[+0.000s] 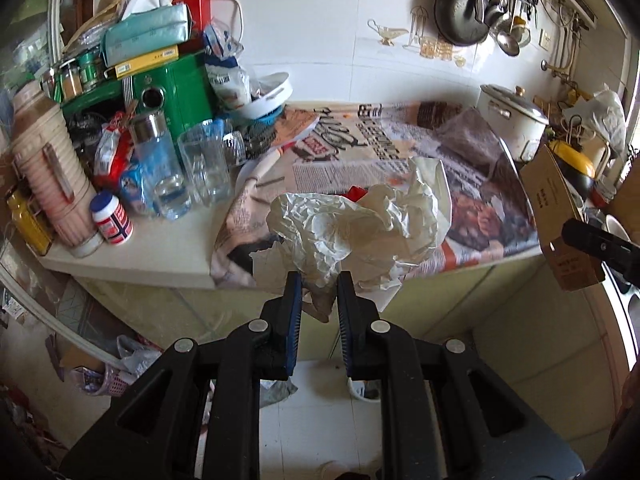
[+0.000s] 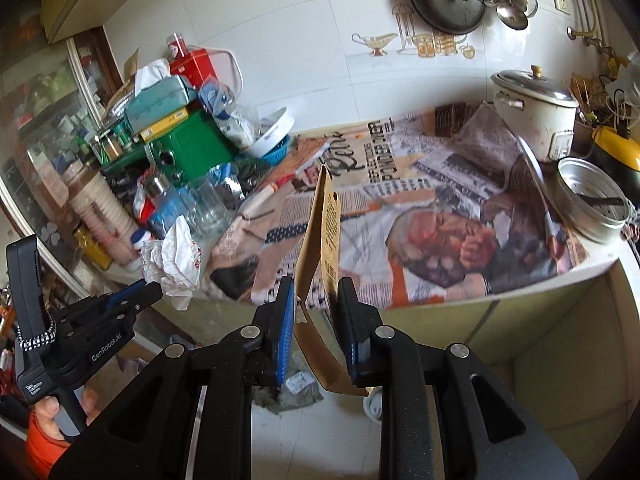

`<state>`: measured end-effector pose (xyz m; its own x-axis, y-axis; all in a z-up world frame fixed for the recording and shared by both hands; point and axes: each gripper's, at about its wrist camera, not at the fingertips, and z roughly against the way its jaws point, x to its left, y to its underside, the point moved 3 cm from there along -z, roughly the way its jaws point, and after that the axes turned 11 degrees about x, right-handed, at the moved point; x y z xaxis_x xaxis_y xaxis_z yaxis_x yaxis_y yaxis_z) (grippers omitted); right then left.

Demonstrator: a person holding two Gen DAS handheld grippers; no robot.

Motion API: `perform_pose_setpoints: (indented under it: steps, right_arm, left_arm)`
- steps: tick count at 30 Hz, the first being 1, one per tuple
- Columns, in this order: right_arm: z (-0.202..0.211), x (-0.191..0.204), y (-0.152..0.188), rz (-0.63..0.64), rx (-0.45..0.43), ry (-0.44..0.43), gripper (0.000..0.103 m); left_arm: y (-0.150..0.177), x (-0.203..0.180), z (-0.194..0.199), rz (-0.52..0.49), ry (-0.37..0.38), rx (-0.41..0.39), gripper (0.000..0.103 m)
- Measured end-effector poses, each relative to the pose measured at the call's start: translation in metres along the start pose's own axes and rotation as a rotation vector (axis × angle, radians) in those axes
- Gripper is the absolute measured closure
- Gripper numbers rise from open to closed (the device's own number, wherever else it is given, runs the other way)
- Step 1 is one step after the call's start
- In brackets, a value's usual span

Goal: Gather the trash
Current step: 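Carry the tissue and cardboard box down over the floor bin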

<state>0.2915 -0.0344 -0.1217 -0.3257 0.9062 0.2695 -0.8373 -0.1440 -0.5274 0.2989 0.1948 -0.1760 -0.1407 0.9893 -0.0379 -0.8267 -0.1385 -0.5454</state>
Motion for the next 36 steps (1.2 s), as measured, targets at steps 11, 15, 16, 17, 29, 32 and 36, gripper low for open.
perform_pose_setpoints:
  steps: [11, 15, 16, 17, 29, 32, 36]
  right_arm:
    - [-0.074, -0.034, 0.070, -0.066, 0.206, 0.047, 0.083]
    - [-0.114, -0.061, 0.100, -0.107, 0.289, 0.064, 0.083]
    - [-0.126, -0.070, 0.108, -0.118, 0.311, 0.068, 0.083]
    - [-0.135, -0.076, 0.114, -0.128, 0.330, 0.071, 0.082]
    - [-0.284, -0.155, 0.180, -0.117, 0.539, 0.094, 0.080]
    - [-0.325, -0.163, 0.193, -0.092, 0.571, 0.080, 0.079]
    - [-0.373, -0.169, 0.207, -0.062, 0.599, 0.052, 0.073]
  left_arm:
    - [0.062, -0.031, -0.086, 0.009, 0.085, 0.193, 0.087]
    - [0.084, -0.047, -0.132, 0.002, 0.078, 0.254, 0.087]
    - [0.090, -0.050, -0.142, 0.006, 0.076, 0.267, 0.087]
    - [0.097, -0.054, -0.156, 0.010, 0.077, 0.284, 0.087]
    - [0.165, -0.073, -0.297, 0.077, 0.014, 0.388, 0.087]
    - [0.178, -0.072, -0.325, 0.082, -0.011, 0.397, 0.087]
    - [0.194, -0.070, -0.364, 0.083, -0.034, 0.422, 0.087]
